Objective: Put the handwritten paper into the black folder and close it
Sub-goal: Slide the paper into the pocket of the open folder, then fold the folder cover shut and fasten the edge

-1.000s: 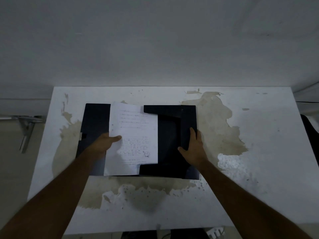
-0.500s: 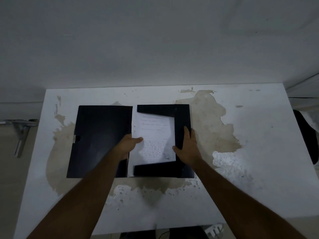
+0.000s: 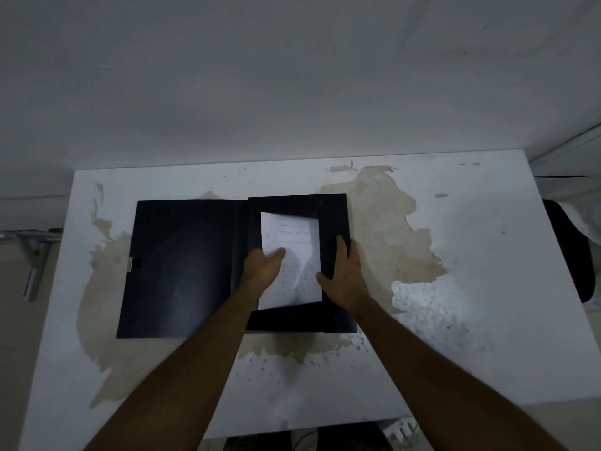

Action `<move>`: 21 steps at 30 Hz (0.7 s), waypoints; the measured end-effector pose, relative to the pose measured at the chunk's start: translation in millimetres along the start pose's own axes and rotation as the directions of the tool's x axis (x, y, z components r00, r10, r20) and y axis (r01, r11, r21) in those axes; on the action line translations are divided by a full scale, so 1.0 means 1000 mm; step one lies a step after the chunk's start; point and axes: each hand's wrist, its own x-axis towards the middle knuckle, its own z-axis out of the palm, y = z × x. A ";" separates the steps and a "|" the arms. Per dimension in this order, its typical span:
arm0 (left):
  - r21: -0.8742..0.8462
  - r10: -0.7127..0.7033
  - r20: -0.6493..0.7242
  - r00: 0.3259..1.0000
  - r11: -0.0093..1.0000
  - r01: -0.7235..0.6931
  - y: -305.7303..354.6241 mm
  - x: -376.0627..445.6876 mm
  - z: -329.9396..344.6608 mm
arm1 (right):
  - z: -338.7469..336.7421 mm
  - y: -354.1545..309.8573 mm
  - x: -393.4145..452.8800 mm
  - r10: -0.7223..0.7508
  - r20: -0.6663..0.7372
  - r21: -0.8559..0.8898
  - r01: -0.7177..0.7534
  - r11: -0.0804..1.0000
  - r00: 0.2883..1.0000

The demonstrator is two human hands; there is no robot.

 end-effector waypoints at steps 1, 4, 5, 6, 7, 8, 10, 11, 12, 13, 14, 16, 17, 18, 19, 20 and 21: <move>0.126 0.062 -0.070 0.996 0.991 -0.052 0.000 -0.001 -0.003 | 0.000 0.000 0.000 0.002 -0.001 -0.002 -0.002 1.000 1.000; 0.407 0.215 -0.132 0.968 0.902 -0.145 -0.005 -0.007 -0.011 | -0.001 0.001 -0.001 0.007 0.004 -0.002 -0.007 1.000 1.000; 0.456 0.236 -0.118 0.965 0.876 -0.158 -0.009 -0.009 -0.013 | 0.000 0.001 -0.001 0.004 0.001 -0.005 -0.004 1.000 1.000; 0.502 0.242 -0.097 0.966 0.850 -0.162 -0.010 -0.012 -0.013 | 0.000 0.001 -0.001 0.002 0.001 -0.010 -0.002 1.000 1.000; 0.544 0.258 -0.074 0.963 0.820 -0.177 -0.013 -0.012 -0.013 | 0.000 0.000 -0.001 0.000 0.001 -0.013 0.000 1.000 1.000; 0.579 0.271 -0.054 0.961 0.792 -0.191 -0.013 -0.015 -0.011 | 0.001 0.000 -0.001 0.000 0.002 -0.014 0.000 1.000 1.000; 0.600 0.286 -0.030 0.958 0.771 -0.212 -0.013 -0.015 -0.011 | 0.000 0.000 -0.001 0.006 0.006 -0.018 -0.006 1.000 1.000; 0.599 0.291 -0.030 0.956 0.771 -0.215 -0.012 -0.014 -0.013 | -0.001 -0.001 -0.001 0.011 0.008 -0.021 -0.010 1.000 1.000; 0.597 0.283 -0.035 0.958 0.775 -0.208 -0.011 -0.014 -0.018 | -0.001 -0.001 -0.001 0.015 0.011 -0.023 -0.015 1.000 1.000; 0.594 0.286 -0.047 0.957 0.778 -0.203 -0.012 -0.013 -0.025 | -0.001 -0.001 -0.001 0.016 0.014 -0.023 -0.016 1.000 1.000; 0.587 0.283 -0.072 0.956 0.787 -0.189 -0.013 -0.012 -0.035 | 0.000 -0.002 -0.002 0.014 0.014 -0.023 -0.014 1.000 1.000; 0.576 0.283 -0.148 0.948 0.804 -0.151 -0.018 -0.010 -0.062 | 0.001 -0.001 -0.002 0.010 0.008 -0.022 -0.009 1.000 1.000; 0.577 0.281 -0.189 0.941 0.807 -0.125 -0.024 -0.009 -0.079 | 0.002 -0.002 -0.002 0.008 0.002 -0.022 -0.008 1.000 1.000; 0.592 0.271 -0.226 0.936 0.801 -0.089 -0.029 -0.008 -0.095 | 0.002 -0.001 -0.003 0.010 -0.009 -0.025 -0.010 1.000 1.000; 0.616 0.262 -0.262 0.929 0.786 -0.048 -0.036 -0.007 -0.112 | 0.003 0.000 -0.004 0.010 -0.025 -0.032 -0.011 0.999 1.000; 0.642 0.254 -0.302 0.919 0.766 -0.001 -0.045 -0.006 -0.129 | 0.005 -0.001 -0.005 0.008 -0.041 -0.041 -0.010 0.999 0.999; 0.660 0.248 -0.344 0.906 0.750 0.045 -0.054 -0.007 -0.145 | 0.008 -0.002 -0.006 0.010 -0.060 -0.050 -0.013 0.999 0.998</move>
